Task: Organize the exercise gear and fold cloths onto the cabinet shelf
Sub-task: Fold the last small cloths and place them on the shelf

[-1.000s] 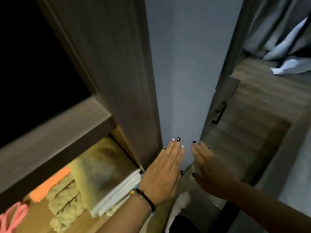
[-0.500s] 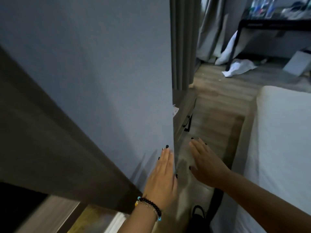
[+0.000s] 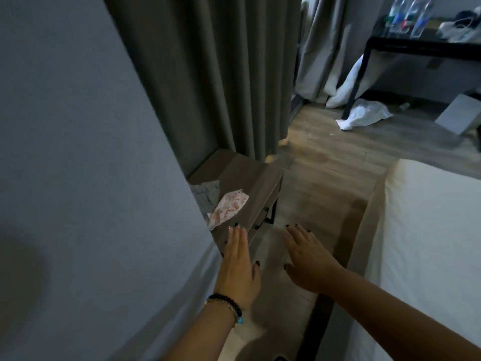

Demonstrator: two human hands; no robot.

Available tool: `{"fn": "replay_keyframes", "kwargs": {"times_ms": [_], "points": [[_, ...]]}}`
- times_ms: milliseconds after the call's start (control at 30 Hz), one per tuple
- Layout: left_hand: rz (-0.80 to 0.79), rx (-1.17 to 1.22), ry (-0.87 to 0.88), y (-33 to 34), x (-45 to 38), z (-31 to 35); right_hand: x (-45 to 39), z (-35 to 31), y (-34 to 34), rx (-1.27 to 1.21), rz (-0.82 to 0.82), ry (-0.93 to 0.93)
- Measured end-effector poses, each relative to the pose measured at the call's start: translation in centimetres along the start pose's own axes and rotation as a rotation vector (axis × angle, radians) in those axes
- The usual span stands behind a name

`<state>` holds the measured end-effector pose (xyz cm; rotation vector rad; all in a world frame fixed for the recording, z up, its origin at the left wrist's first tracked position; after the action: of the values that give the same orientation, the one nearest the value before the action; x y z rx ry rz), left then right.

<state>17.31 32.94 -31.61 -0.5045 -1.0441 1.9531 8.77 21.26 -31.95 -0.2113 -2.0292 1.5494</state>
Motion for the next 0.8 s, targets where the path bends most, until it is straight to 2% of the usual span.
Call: {"fn": "replay_keyframes", "kwargs": {"times_ms": [133,233,800], "points": [[0.04,0.064,-0.144,0.9,-5.2,-1.1,-4.2,2.7,-0.2,0.108,-0.1,-0.079],[0.053,0.046,-0.218,1.5,-8.7,-2.6,-7.8,3.9,-1.5,0.138,-0.115,-0.119],[0.117,0.16,-0.726,4.2,-22.5,-13.7,-30.9,3.4,-5.1,0.014,-0.225,-0.275]]}}
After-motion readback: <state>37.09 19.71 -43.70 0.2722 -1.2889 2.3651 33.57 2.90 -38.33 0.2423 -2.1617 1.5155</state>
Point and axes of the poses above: each hand's wrist, its own x-axis away from the middle knuckle, its own y-axis out of the palm, z = x × y, the point moved 9 cm from there along -x, towards the middle knuckle, and after that the axes turned 4 degrees about y, right-handed, at the moved point
